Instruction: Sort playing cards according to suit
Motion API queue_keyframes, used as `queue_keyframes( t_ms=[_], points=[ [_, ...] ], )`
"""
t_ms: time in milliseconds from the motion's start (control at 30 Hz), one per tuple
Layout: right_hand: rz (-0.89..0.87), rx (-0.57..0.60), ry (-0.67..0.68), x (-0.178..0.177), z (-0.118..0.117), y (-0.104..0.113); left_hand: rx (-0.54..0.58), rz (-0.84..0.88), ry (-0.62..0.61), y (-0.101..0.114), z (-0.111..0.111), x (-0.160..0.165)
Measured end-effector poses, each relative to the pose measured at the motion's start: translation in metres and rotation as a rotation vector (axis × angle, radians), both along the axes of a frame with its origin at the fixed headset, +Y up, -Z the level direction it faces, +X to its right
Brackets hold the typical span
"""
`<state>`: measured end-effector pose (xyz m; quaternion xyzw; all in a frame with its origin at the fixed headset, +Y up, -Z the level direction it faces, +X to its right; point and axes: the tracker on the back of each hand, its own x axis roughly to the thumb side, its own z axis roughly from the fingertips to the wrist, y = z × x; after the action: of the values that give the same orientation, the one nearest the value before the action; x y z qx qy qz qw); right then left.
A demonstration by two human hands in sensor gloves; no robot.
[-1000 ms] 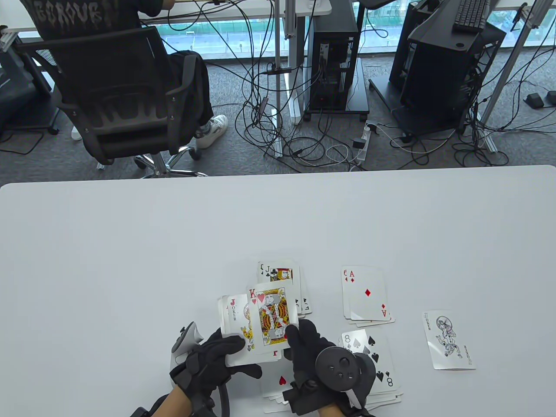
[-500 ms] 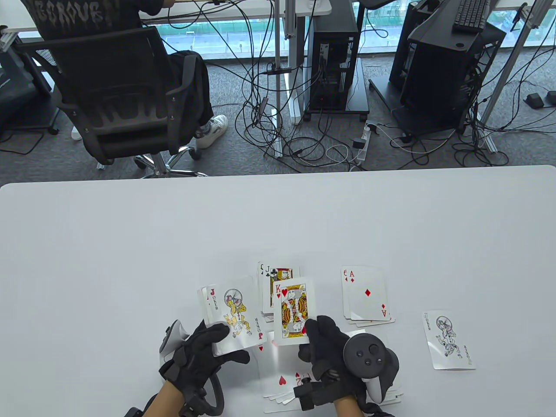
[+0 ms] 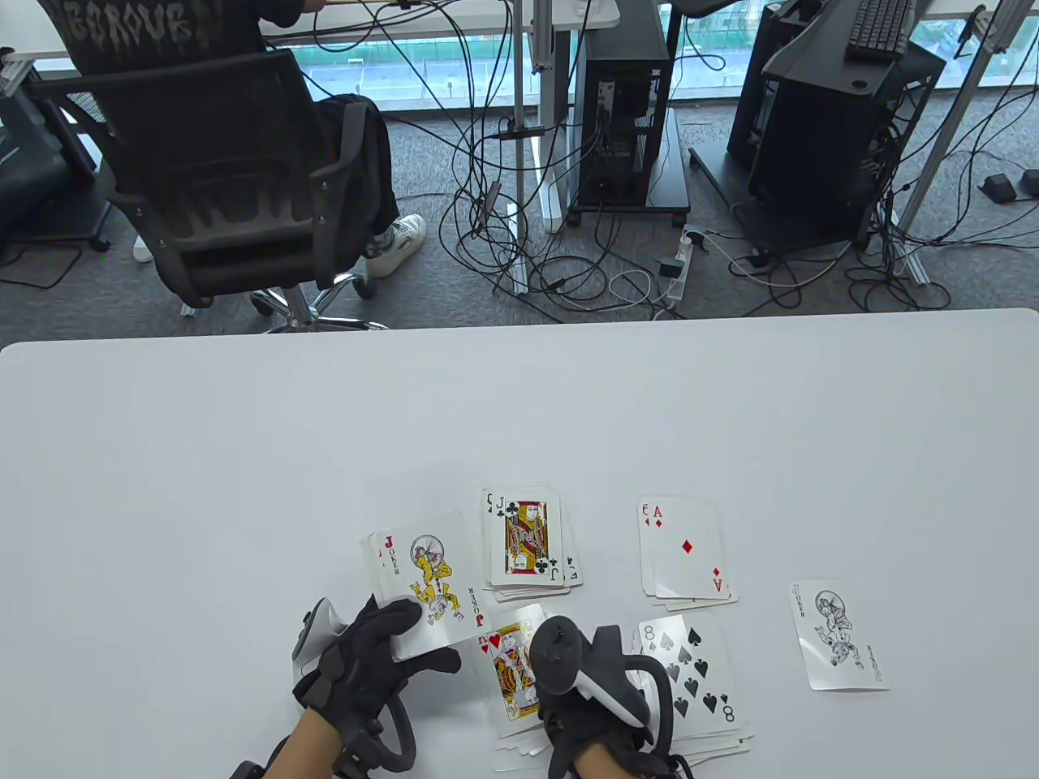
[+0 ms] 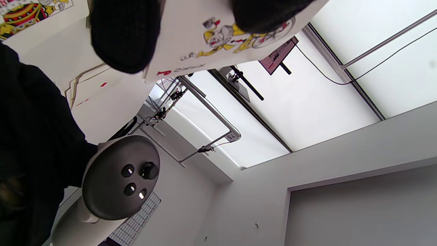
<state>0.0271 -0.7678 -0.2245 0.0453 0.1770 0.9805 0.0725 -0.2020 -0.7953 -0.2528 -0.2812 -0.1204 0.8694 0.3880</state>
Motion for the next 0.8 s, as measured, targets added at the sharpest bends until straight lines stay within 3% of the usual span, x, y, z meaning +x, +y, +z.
queue_keyframes(
  t_ms=[200,400,533,600,800],
  points=[
    [0.175,0.005,0.053,-0.012,0.002,-0.001,-0.008,-0.004,-0.006,0.000,0.001,0.001],
    [0.176,0.008,0.055,-0.013,0.003,-0.001,-0.014,-0.012,-0.015,-0.002,0.001,0.002],
    [0.074,-0.003,0.033,-0.005,0.002,0.005,-0.018,-0.016,-0.025,-0.003,0.002,0.003],
    [-0.048,0.059,0.010,0.002,0.003,0.014,-0.015,-0.019,-0.031,-0.003,0.002,0.004],
    [-0.433,0.428,-0.035,0.022,0.010,0.041,-0.005,-0.037,-0.081,-0.004,0.006,0.012]
  ],
)
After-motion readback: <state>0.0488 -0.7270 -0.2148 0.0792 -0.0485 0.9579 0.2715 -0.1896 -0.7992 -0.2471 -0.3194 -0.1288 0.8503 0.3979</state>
